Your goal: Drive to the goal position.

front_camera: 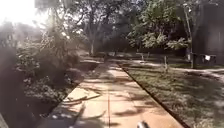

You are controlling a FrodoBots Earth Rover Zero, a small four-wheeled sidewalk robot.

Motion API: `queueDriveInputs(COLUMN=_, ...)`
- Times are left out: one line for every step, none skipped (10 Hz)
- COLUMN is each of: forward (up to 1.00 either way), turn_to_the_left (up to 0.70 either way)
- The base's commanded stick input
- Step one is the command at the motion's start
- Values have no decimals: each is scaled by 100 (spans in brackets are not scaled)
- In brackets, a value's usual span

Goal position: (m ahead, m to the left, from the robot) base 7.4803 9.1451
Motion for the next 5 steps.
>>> queueDriveInputs(forward=50, turn_to_the_left=0)
queueDriveInputs(forward=50, turn_to_the_left=0)
queueDriveInputs(forward=50, turn_to_the_left=0)
queueDriveInputs(forward=50, turn_to_the_left=0)
queueDriveInputs(forward=50, turn_to_the_left=0)
